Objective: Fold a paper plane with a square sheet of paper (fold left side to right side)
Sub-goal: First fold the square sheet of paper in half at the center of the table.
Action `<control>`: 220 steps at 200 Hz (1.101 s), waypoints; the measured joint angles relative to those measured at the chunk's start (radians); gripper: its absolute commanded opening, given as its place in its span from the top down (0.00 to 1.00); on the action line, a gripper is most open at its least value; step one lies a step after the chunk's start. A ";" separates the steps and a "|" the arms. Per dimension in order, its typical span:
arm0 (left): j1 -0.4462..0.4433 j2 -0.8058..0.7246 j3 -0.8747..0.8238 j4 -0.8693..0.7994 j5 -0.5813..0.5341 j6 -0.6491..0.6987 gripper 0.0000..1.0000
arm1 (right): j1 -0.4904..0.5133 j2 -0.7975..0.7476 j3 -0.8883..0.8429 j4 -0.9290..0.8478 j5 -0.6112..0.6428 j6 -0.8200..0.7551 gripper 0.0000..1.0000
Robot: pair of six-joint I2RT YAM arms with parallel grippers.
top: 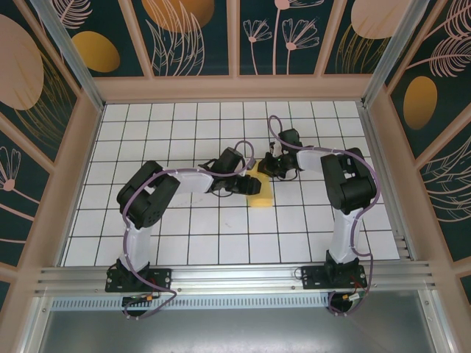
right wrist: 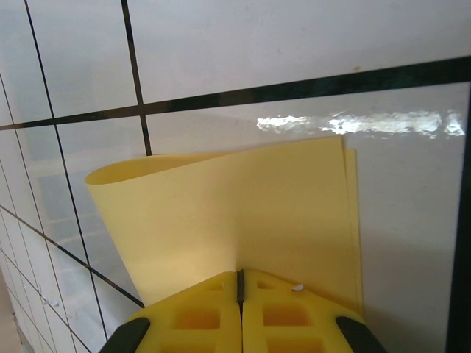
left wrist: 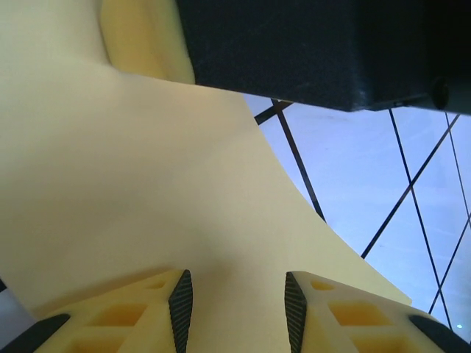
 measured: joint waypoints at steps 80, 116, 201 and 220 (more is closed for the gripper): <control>-0.053 -0.038 -0.054 0.012 -0.019 0.051 0.58 | 0.009 0.000 0.000 0.000 0.000 0.007 0.92; -0.066 -0.047 -0.067 0.016 -0.021 0.052 0.59 | 0.011 0.000 0.000 0.000 0.000 0.013 0.92; -0.116 -0.092 -0.140 0.043 -0.021 0.040 0.58 | 0.011 0.000 0.000 0.000 0.000 0.018 0.92; -0.126 -0.100 -0.159 0.066 -0.022 0.035 0.58 | 0.011 0.000 0.000 0.000 0.000 0.018 0.92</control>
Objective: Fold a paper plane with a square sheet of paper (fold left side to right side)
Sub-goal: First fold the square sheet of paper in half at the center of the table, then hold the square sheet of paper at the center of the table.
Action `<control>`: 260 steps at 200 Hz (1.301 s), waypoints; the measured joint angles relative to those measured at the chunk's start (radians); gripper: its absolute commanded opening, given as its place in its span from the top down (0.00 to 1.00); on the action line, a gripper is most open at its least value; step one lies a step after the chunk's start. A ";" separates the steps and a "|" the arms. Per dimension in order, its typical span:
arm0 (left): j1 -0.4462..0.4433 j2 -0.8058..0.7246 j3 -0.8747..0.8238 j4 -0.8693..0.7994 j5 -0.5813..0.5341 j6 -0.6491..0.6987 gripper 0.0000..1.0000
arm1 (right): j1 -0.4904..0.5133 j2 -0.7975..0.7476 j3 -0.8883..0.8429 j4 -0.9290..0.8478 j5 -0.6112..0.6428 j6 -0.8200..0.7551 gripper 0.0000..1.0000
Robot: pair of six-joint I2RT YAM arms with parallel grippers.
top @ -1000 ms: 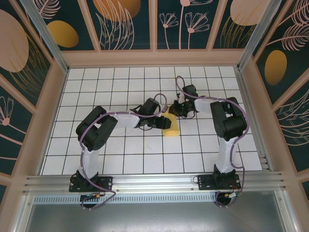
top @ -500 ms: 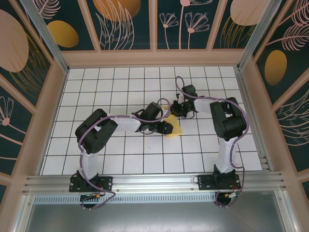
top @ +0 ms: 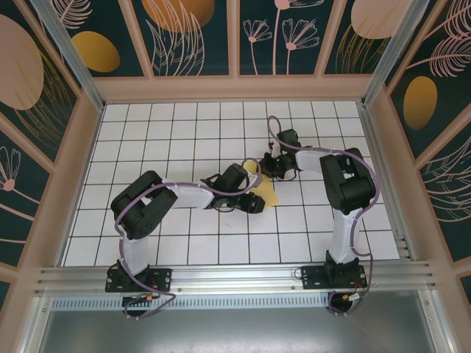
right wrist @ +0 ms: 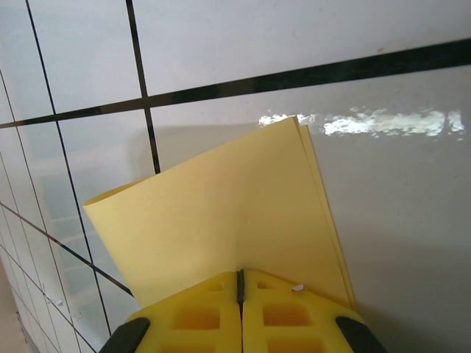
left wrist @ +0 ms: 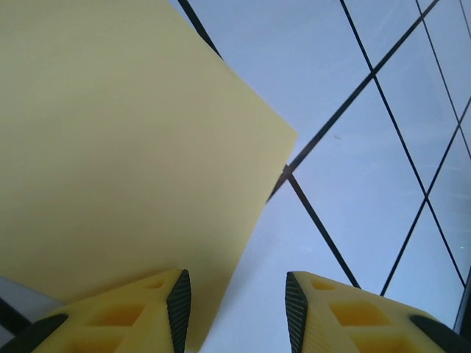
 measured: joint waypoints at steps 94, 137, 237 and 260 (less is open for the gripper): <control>-0.030 -0.124 -0.117 0.003 0.032 -0.068 0.55 | 0.001 0.000 0.000 0.000 0.000 0.000 0.92; 0.053 -0.253 -0.105 -0.006 0.040 -0.083 0.55 | 0.002 -0.002 -0.006 0.011 0.000 0.008 0.92; 0.108 0.027 0.078 -0.006 0.043 -0.082 0.55 | 0.008 -0.005 -0.013 0.030 0.000 0.026 0.89; 0.108 0.052 0.078 -0.007 0.042 -0.083 0.56 | 0.009 -0.005 -0.013 0.031 0.000 0.028 0.87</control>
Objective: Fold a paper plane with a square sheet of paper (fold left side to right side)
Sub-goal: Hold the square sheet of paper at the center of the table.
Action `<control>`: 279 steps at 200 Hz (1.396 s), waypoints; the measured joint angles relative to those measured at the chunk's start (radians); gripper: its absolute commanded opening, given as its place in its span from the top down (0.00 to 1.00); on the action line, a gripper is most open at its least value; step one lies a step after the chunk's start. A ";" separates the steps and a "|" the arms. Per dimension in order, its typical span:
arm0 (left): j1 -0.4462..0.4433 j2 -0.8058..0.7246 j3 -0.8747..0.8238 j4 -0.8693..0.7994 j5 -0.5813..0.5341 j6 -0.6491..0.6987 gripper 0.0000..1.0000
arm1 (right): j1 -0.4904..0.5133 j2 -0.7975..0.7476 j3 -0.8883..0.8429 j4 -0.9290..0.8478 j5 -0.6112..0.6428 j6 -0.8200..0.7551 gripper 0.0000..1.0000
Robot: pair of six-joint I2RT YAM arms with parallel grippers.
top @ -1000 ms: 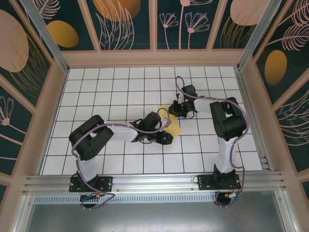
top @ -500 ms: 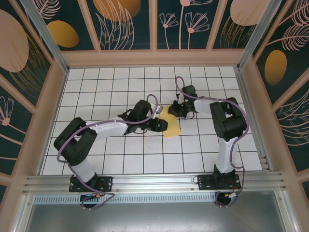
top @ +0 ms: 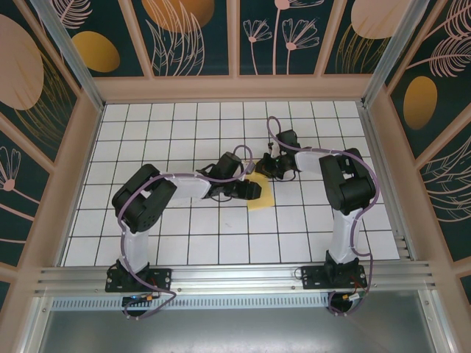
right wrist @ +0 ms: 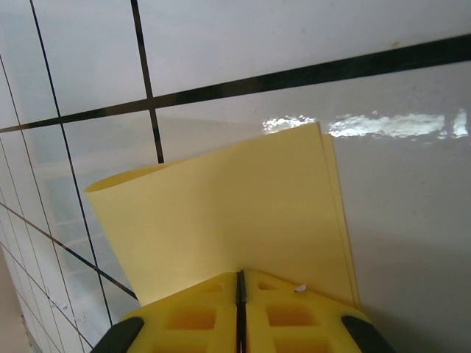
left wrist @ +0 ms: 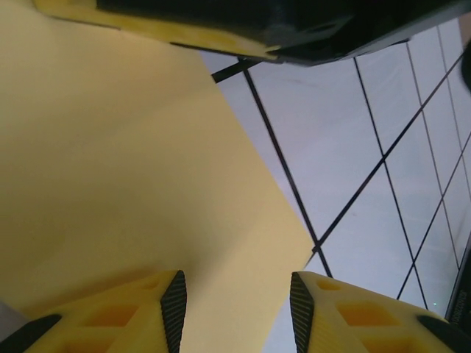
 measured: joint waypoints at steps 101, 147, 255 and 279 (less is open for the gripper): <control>0.000 0.005 0.002 0.001 -0.008 -0.008 0.57 | -0.030 -0.301 -0.085 -0.082 0.043 -0.040 0.89; 0.000 0.005 0.002 0.001 -0.011 -0.014 0.57 | -0.026 -0.488 -0.341 -0.117 0.021 -0.026 0.94; 0.000 0.005 0.002 0.000 -0.015 -0.018 0.57 | 0.025 -0.363 -0.425 -0.062 0.009 0.017 0.95; 0.000 0.005 0.011 -0.010 -0.015 -0.019 0.56 | 0.029 -0.360 -0.418 -0.064 0.027 0.016 0.95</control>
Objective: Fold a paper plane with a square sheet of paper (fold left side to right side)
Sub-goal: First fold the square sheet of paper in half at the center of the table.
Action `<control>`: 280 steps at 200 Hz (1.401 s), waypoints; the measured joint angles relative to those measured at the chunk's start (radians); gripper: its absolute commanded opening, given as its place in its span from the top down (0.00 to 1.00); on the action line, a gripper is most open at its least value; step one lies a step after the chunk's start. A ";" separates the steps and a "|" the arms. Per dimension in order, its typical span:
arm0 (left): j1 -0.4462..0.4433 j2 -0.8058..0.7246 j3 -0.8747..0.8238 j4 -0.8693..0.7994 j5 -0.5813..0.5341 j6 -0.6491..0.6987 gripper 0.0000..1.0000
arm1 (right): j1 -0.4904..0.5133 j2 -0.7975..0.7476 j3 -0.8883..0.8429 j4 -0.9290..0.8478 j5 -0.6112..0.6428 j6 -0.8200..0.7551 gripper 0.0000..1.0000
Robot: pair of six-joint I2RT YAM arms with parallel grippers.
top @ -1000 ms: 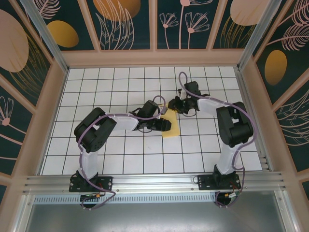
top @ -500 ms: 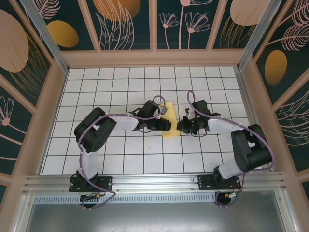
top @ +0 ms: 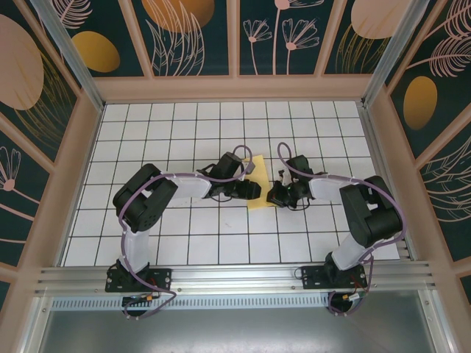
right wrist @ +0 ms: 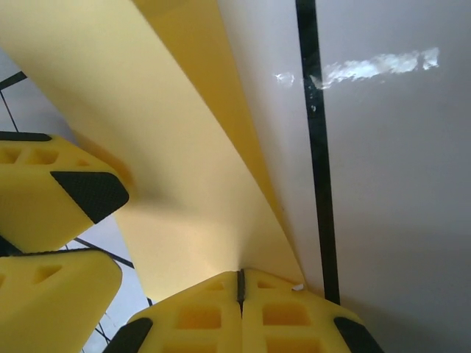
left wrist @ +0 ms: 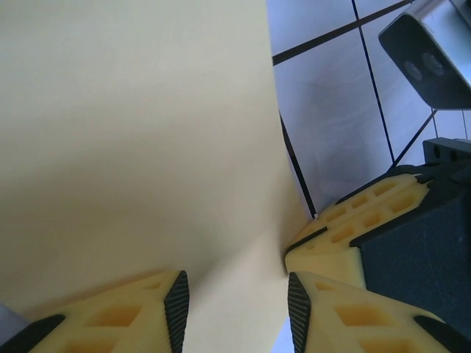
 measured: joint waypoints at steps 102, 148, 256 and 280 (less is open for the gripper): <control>0.031 0.009 0.098 -0.023 -0.031 -0.026 0.55 | 0.000 0.001 -0.001 0.000 0.006 -0.018 0.95; 0.040 0.030 0.098 -0.050 -0.058 -0.025 0.55 | 0.000 0.001 -0.001 0.000 0.007 -0.019 0.95; 0.082 0.072 0.123 -0.050 -0.073 -0.068 0.53 | 0.002 0.004 0.005 -0.012 0.012 -0.053 0.95; 0.098 0.084 0.141 -0.050 -0.075 -0.079 0.52 | 0.003 0.007 0.009 -0.018 0.012 -0.054 0.95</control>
